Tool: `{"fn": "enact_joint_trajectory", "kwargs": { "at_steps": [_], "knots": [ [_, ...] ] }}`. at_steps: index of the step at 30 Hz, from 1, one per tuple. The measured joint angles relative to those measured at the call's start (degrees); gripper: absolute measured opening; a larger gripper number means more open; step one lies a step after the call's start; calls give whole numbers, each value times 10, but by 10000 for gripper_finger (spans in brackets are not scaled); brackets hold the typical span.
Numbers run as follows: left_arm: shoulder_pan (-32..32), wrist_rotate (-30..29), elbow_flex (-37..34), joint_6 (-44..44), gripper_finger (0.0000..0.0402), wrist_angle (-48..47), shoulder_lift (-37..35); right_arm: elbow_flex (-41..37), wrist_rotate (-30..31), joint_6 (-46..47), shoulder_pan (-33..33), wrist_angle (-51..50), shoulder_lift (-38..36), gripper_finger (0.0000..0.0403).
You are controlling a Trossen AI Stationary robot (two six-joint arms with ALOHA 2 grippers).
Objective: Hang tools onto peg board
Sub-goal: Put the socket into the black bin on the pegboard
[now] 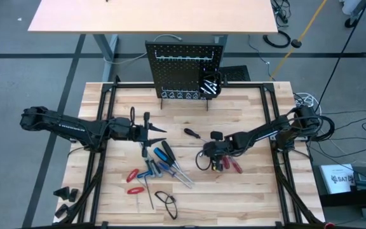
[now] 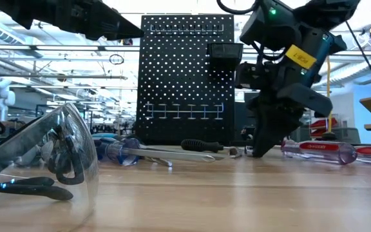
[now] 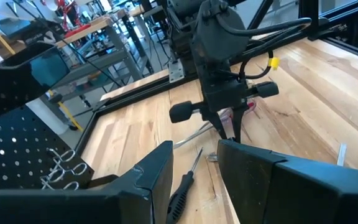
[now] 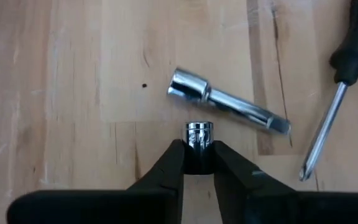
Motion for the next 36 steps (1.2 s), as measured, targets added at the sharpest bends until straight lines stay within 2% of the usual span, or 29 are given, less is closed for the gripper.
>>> {"fn": "enact_joint_trajectory", "kwargs": {
  "at_steps": [8, 10, 17, 20, 28, 36],
  "knots": [
    [0, 0, 0, -2, 134, -1, 0, 126, 7, -19, 0, -173, -39, 49],
    [0, 0, 0, -2, 134, -1, 0, 167, 53, -28, 0, -200, -57, 49],
    [0, 0, 0, -4, 134, -1, 0, 314, 269, -47, -20, -305, -107, 49],
    [0, 0, 0, -4, 134, -1, 0, 373, 312, -45, -54, -320, -116, 49],
    [0, 0, 0, -6, 134, -2, 0, 480, 305, -48, -162, -362, -111, 49],
    [0, 0, 0, -6, 134, -4, 0, 491, 219, -43, -238, -382, -109, 49]
  ]
}}
